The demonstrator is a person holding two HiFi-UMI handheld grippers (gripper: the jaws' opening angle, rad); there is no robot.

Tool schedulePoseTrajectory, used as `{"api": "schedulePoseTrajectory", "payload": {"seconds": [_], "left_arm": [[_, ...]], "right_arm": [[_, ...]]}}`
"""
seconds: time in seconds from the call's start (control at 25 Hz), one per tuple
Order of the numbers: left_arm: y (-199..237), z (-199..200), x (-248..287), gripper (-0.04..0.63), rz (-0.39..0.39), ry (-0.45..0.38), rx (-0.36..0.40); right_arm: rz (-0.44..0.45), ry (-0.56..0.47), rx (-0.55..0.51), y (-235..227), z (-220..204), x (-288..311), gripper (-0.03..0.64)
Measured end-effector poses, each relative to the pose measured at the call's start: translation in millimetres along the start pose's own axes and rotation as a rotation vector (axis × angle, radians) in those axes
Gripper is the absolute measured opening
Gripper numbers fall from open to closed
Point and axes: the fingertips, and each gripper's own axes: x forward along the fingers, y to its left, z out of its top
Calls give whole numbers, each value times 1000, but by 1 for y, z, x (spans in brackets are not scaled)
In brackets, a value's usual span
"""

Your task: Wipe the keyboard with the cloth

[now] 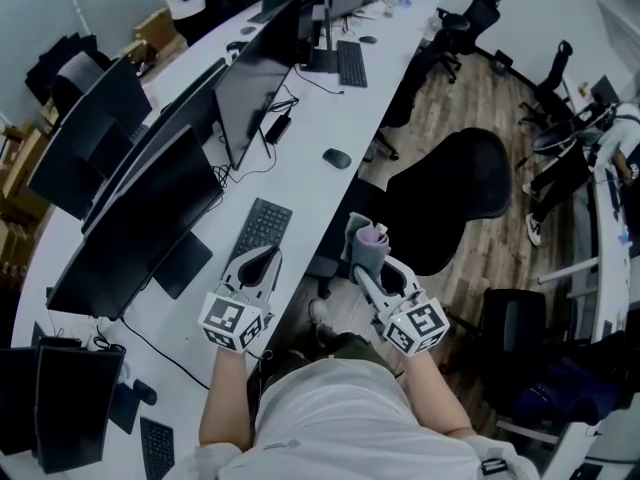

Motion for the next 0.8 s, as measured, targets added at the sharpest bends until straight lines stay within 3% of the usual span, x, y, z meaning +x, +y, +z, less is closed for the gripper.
{"api": "schedulePoseTrajectory", "payload": {"seconds": [0.16,0.32,0.8], "left_arm": [[-6,-4,-11,2,-15,10,5],[-3,-8,-23,2,-7,1,-47],[8,-7,-29,2,6,2,-42]], "right_arm": [[2,19,-36,9,-8,-2,146],[11,22,-50,17,-11,2,146],[18,43,-34,17,-8,14,140]]}}
